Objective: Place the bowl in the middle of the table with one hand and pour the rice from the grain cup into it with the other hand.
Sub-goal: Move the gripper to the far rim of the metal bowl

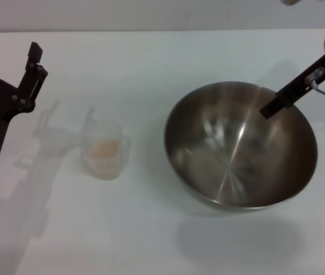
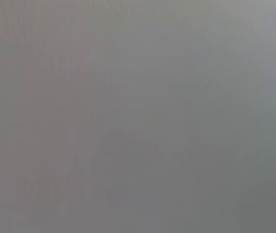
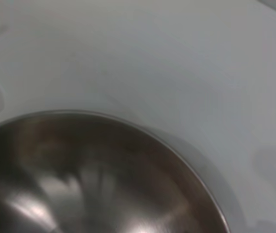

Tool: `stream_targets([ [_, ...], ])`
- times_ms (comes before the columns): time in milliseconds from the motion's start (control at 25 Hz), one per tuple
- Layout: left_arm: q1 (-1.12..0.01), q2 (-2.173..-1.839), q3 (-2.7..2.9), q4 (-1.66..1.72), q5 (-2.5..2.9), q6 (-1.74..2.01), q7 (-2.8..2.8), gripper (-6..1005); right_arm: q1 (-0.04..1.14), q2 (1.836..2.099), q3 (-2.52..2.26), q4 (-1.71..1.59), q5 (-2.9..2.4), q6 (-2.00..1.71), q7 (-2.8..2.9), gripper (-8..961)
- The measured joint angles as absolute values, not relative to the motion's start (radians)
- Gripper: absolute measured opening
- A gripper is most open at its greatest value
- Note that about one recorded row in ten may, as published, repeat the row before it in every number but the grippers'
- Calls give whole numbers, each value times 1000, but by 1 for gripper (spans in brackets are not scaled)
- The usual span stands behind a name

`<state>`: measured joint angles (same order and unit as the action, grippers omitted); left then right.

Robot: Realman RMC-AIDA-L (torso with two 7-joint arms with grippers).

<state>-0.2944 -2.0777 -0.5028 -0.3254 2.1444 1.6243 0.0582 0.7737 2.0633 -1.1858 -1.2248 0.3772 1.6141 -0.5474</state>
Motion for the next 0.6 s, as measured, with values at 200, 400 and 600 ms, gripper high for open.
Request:
stream_targets([
  [200, -294, -2079, -501, -328, 2144, 1625, 58, 786, 778, 2063, -1188, -1168, 377, 1589, -566, 691],
  [400, -294, -2079, -501, -330, 2144, 1625, 58, 785, 778, 2063, -1184, -1117, 377, 1566, -582, 678],
  [600, -292, -2079, -502, -332, 2144, 1625, 58, 784, 774, 2063, -1183, -1111, 381, 1558, -592, 578],
])
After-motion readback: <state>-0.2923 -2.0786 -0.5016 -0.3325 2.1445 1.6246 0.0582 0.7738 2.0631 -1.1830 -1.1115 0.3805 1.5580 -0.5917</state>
